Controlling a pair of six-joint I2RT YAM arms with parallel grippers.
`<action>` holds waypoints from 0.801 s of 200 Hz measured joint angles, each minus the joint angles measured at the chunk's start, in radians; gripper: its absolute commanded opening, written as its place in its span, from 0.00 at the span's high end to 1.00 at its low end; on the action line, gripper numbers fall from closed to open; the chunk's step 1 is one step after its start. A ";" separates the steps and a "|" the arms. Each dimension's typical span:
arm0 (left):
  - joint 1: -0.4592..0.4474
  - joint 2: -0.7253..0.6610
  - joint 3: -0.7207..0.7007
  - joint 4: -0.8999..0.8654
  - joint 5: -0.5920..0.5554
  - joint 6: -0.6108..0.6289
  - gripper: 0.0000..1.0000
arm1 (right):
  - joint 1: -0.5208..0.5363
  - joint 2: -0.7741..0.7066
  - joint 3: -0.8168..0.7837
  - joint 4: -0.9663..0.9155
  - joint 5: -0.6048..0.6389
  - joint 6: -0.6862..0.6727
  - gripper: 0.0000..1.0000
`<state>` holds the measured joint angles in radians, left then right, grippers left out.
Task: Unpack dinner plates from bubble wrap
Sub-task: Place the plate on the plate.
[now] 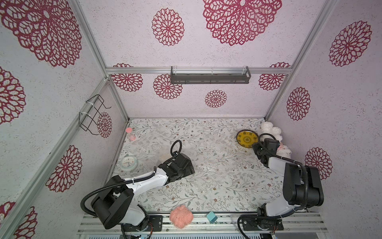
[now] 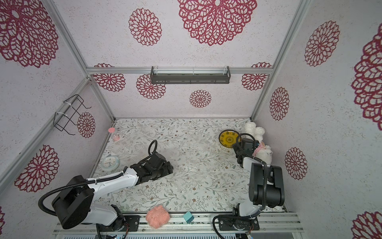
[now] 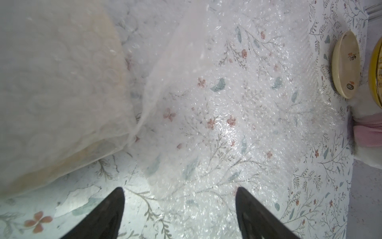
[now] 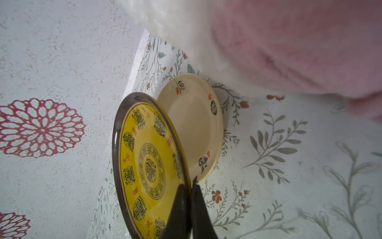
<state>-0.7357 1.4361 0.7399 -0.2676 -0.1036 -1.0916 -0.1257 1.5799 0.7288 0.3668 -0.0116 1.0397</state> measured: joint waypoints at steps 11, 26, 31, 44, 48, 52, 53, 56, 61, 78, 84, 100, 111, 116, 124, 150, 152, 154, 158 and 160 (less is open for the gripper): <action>0.003 0.000 0.002 -0.003 0.000 0.000 0.14 | 0.000 0.003 0.000 0.008 0.016 0.006 1.00; 0.005 0.000 0.006 -0.008 0.000 0.000 0.14 | 0.000 0.010 0.000 0.016 0.033 0.011 1.00; 0.005 0.000 0.008 -0.008 0.000 0.000 0.14 | 0.000 0.012 0.000 0.018 0.037 0.011 1.00; 0.005 0.000 0.011 -0.008 0.000 -0.001 0.14 | 0.000 0.020 0.000 0.019 0.046 0.012 1.00; 0.005 0.000 0.011 -0.007 0.000 0.000 0.14 | 0.000 0.023 0.000 0.019 0.048 0.013 1.00; 0.005 0.000 0.011 -0.007 0.000 -0.001 0.14 | 0.000 0.027 0.000 0.020 0.052 0.014 1.00; 0.005 0.000 0.011 -0.007 0.000 -0.001 0.14 | 0.000 0.027 0.000 0.020 0.053 0.014 1.00; 0.005 0.000 0.011 -0.007 0.000 -0.001 0.14 | 0.001 0.031 0.000 0.021 0.055 0.017 1.00; 0.005 0.000 0.011 -0.007 0.000 -0.001 0.14 | 0.001 0.035 0.000 0.021 0.060 0.019 1.00; 0.005 0.000 0.011 -0.007 0.002 -0.001 0.14 | 0.005 0.047 0.000 0.022 0.070 0.019 1.00; 0.005 0.000 0.011 -0.007 0.002 -0.001 0.14 | 0.008 0.051 0.000 0.022 0.072 0.019 1.00; 0.006 0.000 0.012 -0.008 0.005 -0.001 0.14 | 0.013 0.059 0.000 0.022 0.084 0.019 0.99; 0.006 0.000 0.014 -0.008 0.005 0.000 0.14 | 0.017 0.063 0.000 0.023 0.090 0.019 0.99; 0.006 0.000 0.016 -0.008 0.005 0.000 0.14 | 0.019 0.065 0.000 0.023 0.092 0.019 0.99; 0.007 0.000 0.019 -0.008 0.006 0.000 0.14 | 0.023 0.068 0.001 0.023 0.097 0.019 0.99; 0.016 0.000 0.030 -0.008 0.016 0.000 0.14 | 0.034 0.081 0.013 0.023 0.116 0.018 0.95; 0.016 0.000 0.031 -0.008 0.017 0.000 0.14 | 0.035 0.081 0.014 0.023 0.117 0.018 0.95; 0.017 0.000 0.032 -0.008 0.018 0.000 0.14 | 0.036 0.081 0.014 0.024 0.118 0.018 0.94; 0.018 0.000 0.033 -0.008 0.019 0.000 0.14 | 0.038 0.081 0.014 0.024 0.121 0.018 0.93; 0.018 0.000 0.033 -0.008 0.019 0.000 0.14 | 0.039 0.081 0.014 0.024 0.122 0.018 0.93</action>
<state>-0.7177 1.4361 0.7727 -0.2752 -0.0841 -1.0912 -0.0872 1.6608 0.7425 0.3912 0.1104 1.0573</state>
